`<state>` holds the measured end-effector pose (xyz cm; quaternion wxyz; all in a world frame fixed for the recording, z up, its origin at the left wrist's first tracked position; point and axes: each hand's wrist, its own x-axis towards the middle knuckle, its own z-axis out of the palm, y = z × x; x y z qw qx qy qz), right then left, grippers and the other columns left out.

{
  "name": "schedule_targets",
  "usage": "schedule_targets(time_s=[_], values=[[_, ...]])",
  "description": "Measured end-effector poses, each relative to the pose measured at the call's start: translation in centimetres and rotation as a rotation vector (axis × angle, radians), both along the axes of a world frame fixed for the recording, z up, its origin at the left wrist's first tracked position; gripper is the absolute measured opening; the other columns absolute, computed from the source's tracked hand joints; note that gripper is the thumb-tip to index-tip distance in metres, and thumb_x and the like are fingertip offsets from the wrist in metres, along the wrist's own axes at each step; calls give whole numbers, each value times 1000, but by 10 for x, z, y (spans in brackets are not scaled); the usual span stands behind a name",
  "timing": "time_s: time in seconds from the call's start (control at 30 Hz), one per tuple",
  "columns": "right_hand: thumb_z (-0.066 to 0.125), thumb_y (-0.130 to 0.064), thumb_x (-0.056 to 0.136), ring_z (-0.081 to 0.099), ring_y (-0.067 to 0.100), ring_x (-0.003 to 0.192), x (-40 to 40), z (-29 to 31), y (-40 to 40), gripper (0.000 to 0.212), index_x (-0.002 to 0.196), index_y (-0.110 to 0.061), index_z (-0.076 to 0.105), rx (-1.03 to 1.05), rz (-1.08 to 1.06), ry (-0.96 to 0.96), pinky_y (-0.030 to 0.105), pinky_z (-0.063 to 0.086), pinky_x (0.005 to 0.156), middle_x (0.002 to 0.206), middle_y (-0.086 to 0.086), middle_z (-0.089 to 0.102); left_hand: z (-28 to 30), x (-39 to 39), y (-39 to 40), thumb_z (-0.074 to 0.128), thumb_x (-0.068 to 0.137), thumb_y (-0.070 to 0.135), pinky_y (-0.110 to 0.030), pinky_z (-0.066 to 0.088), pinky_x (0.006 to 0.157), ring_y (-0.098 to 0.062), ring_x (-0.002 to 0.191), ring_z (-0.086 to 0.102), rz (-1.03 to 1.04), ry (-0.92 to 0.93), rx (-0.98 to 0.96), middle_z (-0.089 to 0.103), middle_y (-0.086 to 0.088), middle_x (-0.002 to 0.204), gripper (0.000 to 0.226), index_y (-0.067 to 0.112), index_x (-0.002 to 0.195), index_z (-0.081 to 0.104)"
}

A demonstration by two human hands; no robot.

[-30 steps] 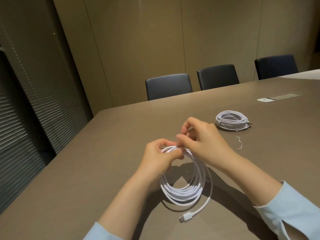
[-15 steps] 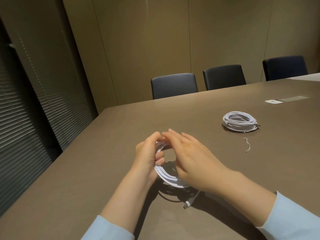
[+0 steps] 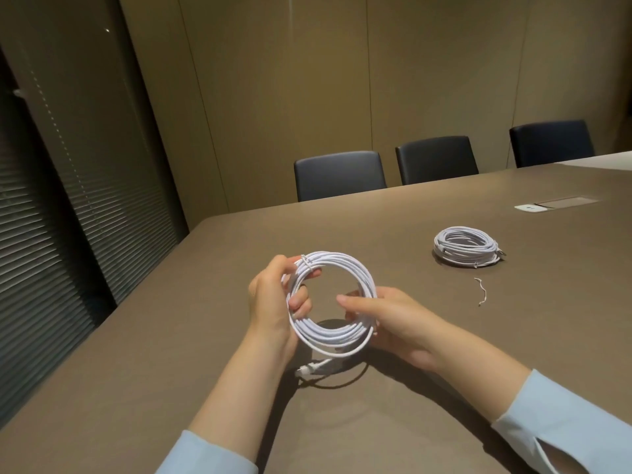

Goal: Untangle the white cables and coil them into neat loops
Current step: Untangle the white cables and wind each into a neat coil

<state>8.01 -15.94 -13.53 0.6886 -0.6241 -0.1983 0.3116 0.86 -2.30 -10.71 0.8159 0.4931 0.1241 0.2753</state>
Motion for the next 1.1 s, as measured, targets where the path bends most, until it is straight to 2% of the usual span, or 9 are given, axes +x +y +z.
schedule_targets(time_s=[0.17, 0.23, 0.33, 0.47, 0.63, 0.8, 0.9, 1.0, 1.1], values=[[51, -23, 100, 68, 24, 66, -2, -3, 11, 27, 77, -11, 52, 247, -112, 171, 36, 56, 65, 56, 6, 51, 1, -1, -9, 62, 86, 1, -23, 33, 42, -15, 42, 39, 177, -2, 250, 65, -16, 73, 9, -5, 91, 66], [48, -20, 101, 55, 19, 50, 0, -3, 12, 26, 77, -11, 51, 352, -179, 196, 37, 56, 65, 50, 3, 40, -1, -1, -14, 73, 82, 5, -25, 43, 44, -15, 47, 50, 219, -17, 437, 66, -10, 72, 16, 0, 96, 70], [51, -17, 100, 33, 12, 38, 3, 2, 7, 24, 77, -12, 50, 426, -276, 179, 29, 47, 50, 47, -1, 28, -4, -4, -25, 81, 77, 18, -25, 56, 55, -10, 60, 65, 284, -31, 728, 69, 6, 75, 19, 19, 92, 70], [54, -14, 98, 26, 10, 36, 5, 8, 0, 18, 79, -12, 52, 463, -324, 121, 25, 36, 40, 43, -2, 27, -8, -5, -31, 78, 81, 23, -31, 60, 67, -9, 73, 68, 365, -75, 936, 69, 15, 79, 14, 29, 90, 69], [53, -8, 96, 22, 10, 34, 4, 9, 1, 13, 84, -11, 53, 464, -386, 102, 21, 27, 33, 41, -3, 24, -7, -6, -37, 75, 83, 14, -28, 60, 68, -10, 70, 72, 268, -80, 739, 72, 5, 79, 12, 20, 93, 71], [54, -8, 95, 25, 10, 35, 13, 12, -8, 8, 89, -10, 58, 296, -402, 51, 19, 24, 32, 42, -4, 25, 2, -4, -30, 81, 75, 27, -24, 57, 78, -11, 86, 72, 22, 85, 611, 76, 4, 92, 44, 24, 115, 63], [57, -7, 93, 23, 10, 36, 16, 15, -13, 12, 82, -12, 54, 156, -312, 9, 18, 21, 33, 43, -6, 25, 13, -11, -24, 66, 82, 43, -36, 58, 84, -25, 86, 74, -191, 202, 433, 76, -11, 93, 40, 10, 104, 71], [57, -6, 92, 20, 9, 37, 14, 14, -13, 21, 75, -15, 51, 109, -216, -8, 18, 19, 34, 45, -6, 24, 13, -17, -21, 59, 85, 52, -39, 58, 84, -30, 78, 72, -376, 319, 296, 73, -15, 87, 54, 1, 96, 71], [50, -3, 93, 20, 9, 38, 15, 12, -12, 21, 75, -13, 46, 190, -150, 4, 17, 19, 33, 52, 0, 22, 18, -25, -23, 56, 88, 47, -42, 57, 82, -33, 73, 67, -609, 199, 77, 66, -20, 82, 56, -7, 98, 68]])
